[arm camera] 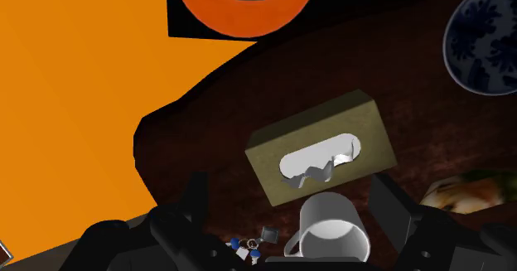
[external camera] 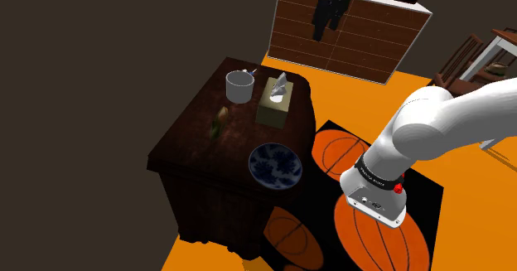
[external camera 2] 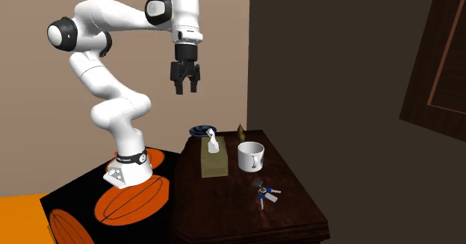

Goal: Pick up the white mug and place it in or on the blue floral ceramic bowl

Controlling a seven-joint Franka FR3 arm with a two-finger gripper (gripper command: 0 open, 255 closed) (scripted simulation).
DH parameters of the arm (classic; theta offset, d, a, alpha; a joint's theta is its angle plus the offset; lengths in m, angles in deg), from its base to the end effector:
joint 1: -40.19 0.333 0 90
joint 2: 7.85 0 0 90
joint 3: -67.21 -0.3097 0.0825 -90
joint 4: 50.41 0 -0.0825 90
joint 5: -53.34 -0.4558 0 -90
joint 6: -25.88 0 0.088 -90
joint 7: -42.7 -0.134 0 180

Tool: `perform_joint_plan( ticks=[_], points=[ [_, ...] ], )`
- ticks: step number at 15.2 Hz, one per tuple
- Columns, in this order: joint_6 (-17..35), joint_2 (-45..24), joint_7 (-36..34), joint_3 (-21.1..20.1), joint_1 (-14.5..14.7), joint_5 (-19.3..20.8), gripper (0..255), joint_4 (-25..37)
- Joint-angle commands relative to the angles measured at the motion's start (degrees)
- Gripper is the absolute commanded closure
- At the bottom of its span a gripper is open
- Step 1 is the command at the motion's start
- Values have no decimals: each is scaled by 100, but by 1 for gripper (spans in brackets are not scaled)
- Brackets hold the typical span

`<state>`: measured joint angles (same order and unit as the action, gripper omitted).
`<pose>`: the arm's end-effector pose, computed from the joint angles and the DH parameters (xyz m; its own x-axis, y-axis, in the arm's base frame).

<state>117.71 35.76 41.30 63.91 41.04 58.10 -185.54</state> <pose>0.3924 0.0200 0.5514 0.9994 0.0351 0.0074 0.0340 -0.9919 0.1223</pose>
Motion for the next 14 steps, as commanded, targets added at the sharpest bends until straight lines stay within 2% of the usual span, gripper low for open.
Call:
perform_joint_plan(
  ticks=[1, 8, 14],
  points=[
    [0, 0, 0, 0, 0, 0, 0, 0],
    [1256, -1031, -427, -275, 87, -212, 0, -190],
    [2248, -2132, -781, -514, 131, -285, 0, -41]
  ],
)
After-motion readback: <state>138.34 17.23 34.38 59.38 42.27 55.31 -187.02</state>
